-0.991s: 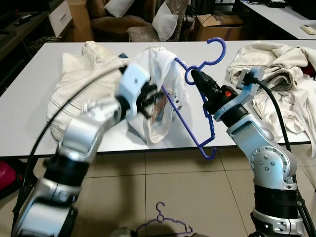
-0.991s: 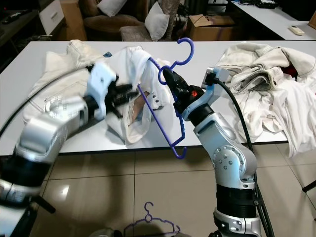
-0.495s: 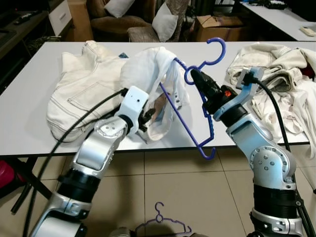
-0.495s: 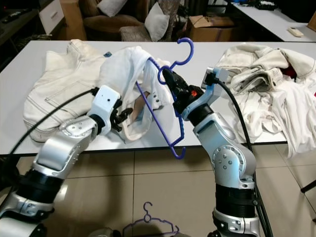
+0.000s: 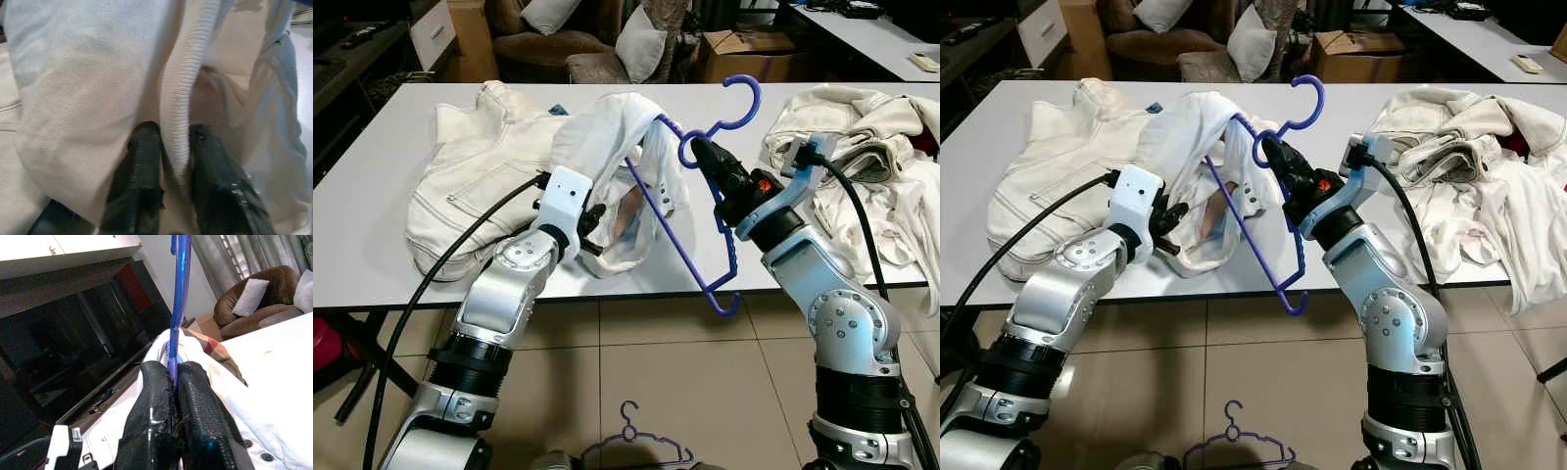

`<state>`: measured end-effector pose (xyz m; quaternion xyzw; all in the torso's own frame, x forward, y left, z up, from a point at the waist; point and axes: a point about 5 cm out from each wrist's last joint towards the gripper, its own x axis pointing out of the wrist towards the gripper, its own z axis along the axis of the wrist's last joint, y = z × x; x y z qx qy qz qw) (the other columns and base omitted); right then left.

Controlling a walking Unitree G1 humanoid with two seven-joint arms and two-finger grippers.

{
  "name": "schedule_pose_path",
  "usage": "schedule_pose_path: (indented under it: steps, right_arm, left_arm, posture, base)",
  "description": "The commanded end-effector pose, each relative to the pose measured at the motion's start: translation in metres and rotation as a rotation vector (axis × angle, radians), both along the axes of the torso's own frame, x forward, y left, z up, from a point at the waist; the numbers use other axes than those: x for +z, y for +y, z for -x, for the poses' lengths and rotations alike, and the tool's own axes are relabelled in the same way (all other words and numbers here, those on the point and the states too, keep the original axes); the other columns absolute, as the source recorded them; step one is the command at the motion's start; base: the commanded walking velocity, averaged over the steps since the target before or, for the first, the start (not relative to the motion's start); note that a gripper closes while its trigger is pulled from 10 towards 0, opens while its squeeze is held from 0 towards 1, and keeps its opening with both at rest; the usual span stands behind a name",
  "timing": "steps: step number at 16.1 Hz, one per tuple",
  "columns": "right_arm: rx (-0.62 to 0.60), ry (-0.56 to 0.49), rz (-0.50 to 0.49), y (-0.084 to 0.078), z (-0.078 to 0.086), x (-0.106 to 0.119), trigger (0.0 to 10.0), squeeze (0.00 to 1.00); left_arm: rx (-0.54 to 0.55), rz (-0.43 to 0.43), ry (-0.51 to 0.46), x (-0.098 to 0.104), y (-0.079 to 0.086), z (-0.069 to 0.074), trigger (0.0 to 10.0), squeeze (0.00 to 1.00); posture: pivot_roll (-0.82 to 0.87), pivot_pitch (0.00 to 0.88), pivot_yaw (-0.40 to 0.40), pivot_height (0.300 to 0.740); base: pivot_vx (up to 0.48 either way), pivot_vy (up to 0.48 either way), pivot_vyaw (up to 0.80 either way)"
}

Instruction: Hang hanger

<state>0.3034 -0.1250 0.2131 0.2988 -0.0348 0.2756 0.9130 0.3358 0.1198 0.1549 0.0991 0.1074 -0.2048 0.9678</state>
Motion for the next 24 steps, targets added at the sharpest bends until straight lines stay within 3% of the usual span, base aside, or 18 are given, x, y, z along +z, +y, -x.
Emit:
schedule_pose_path:
  steps: [1,5,8,10,12,15,17,20,23,24]
  right_arm:
    - [0.001,-0.019,-0.013,0.0,-0.003,0.007,10.0,0.0]
    - [-0.082,-0.004,-0.038,-0.004,-0.013,0.002,10.0,0.0]
    - [-0.127,0.019,-0.093,0.002,-0.023,-0.004,10.0,0.0]
    - [-0.18,0.065,-0.201,0.014,-0.034,-0.012,10.0,0.0]
    - [-0.221,0.104,-0.293,0.026,-0.043,-0.019,10.0,0.0]
    - [-0.231,0.133,-0.373,0.046,-0.053,-0.022,10.0,0.0]
    - [-0.239,0.124,-0.43,0.055,-0.06,-0.017,10.0,0.0]
    - [-0.225,0.13,-0.525,0.057,-0.066,-0.01,10.0,0.0]
    - [-0.152,0.15,-0.607,0.062,-0.07,-0.007,10.0,0.0]
    - [-0.15,0.146,-0.597,0.063,-0.071,-0.007,10.0,0.0]
  left_arm:
    - [-0.018,0.013,-0.012,0.002,0.0,0.0,0.0,0.0]
    - [-0.098,0.001,-0.005,0.016,0.014,0.004,0.0,0.0]
    - [-0.261,-0.092,0.002,0.041,0.025,0.013,0.0,0.0]
    - [-0.382,-0.155,0.026,0.065,0.027,0.022,0.0,0.0]
    - [-0.471,-0.175,0.073,0.076,0.024,0.03,0.0,0.0]
    - [-0.57,-0.087,0.148,0.086,0.01,0.039,0.0,0.0]
    - [-0.66,-0.04,0.23,0.089,0.003,0.053,0.0,0.0]
    - [-0.609,-0.174,0.236,0.076,0.01,0.052,0.0,0.0]
    - [-0.555,-0.122,0.208,0.074,0.002,0.047,0.0,0.0]
    - [-0.582,-0.076,0.199,0.075,-0.005,0.048,0.0,0.0]
  posture:
    - [-0.14,0.0,-0.019,0.74]
    - [-0.1,0.0,-0.007,0.74]
    - [-0.04,0.0,0.031,0.74]
    - [0.05,0.0,0.081,0.74]
    - [0.09,0.0,0.121,0.74]
    - [0.13,0.016,0.139,0.74]
    - [0.14,0.023,0.136,0.74]
    - [0.14,0.022,0.126,0.74]
    - [0.12,0.011,0.097,0.74]
    - [0.11,0.006,0.088,0.74]
  base:
    - [0.0,0.0,0.0]
    - [0.0,0.0,0.0]
    - [0.0,0.0,0.0]
    - [0.0,0.0,0.0]
    - [0.0,0.0,0.0]
    - [0.0,0.0,0.0]
    - [0.0,0.0,0.0]
    - [0.0,0.0,0.0]
    - [0.0,0.0,0.0]
    - [0.0,0.0,0.0]
